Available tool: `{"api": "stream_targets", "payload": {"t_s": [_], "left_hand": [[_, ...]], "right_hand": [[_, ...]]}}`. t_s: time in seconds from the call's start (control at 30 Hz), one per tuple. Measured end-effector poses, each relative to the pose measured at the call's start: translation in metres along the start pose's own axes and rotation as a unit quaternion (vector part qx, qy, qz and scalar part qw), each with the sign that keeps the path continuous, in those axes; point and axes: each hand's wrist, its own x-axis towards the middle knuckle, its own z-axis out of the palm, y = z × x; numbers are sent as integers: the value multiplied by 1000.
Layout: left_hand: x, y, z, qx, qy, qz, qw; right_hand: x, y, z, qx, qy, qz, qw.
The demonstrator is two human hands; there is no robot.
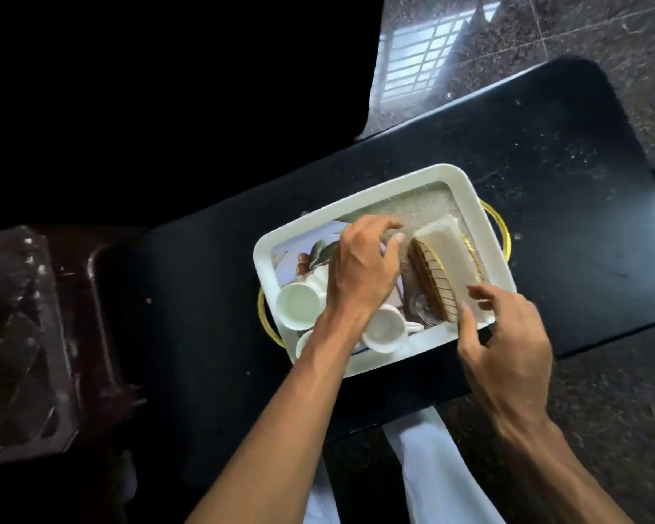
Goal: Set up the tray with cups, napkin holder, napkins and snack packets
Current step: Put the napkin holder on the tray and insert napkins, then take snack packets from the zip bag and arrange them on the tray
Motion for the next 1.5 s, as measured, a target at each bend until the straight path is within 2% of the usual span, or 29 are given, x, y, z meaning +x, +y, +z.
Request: {"api": "stream_targets", "payload": {"t_s": [0.13, 0.23, 0.37, 0.5, 0.6, 0.7, 0.83, 0.93, 1.03, 1.1, 1.13, 1.2, 1.3, 1.37, 1.43, 1.5], "left_hand": [[-27, -19, -37, -38, 98, -18, 994], [-55, -51, -73, -17, 180, -38, 983], [-97, -111, -130, 38, 227, -83, 970], [-137, -185, -195, 120, 247, -104, 956], [-163, -241, -244, 153, 291, -132, 935], [-183, -293, -287, 165, 332, -176, 912], [-202, -360, -347, 118, 388, -257, 877], [-204, -411, -394, 4, 461, -338, 821], [-197, -450, -437, -220, 519, -420, 711], [-190, -467, -456, -393, 515, -407, 643], [-187, -473, -463, -453, 496, -383, 634], [-183, -482, -475, -489, 479, -345, 642], [-174, -484, -478, -451, 551, -335, 617], [-172, -470, -480, -400, 590, -312, 628], [-172, -453, -484, -327, 599, -259, 683], [-171, -429, -489, -239, 570, -187, 763]], "right_hand": [[5, -41, 15, 59, -10, -100, 993], [2, -82, 37, 78, -71, -171, 980], [-9, -139, 74, 13, -160, -246, 956], [-28, -205, 111, -41, -200, -290, 935], [-48, -254, 135, -80, -211, -322, 919], [-72, -300, 158, -112, -240, -346, 900], [-106, -355, 186, -132, -268, -391, 870], [-130, -391, 202, -136, -276, -415, 856], [-150, -419, 215, -132, -277, -437, 845], [-157, -427, 220, -134, -279, -443, 842], [-159, -429, 221, -138, -277, -447, 839], [-165, -434, 221, -140, -269, -454, 838], [-173, -433, 211, -140, -261, -447, 844], [-175, -426, 200, -135, -255, -434, 854], [-177, -418, 184, -132, -252, -418, 863], [-178, -408, 165, -109, -232, -392, 884]]}}
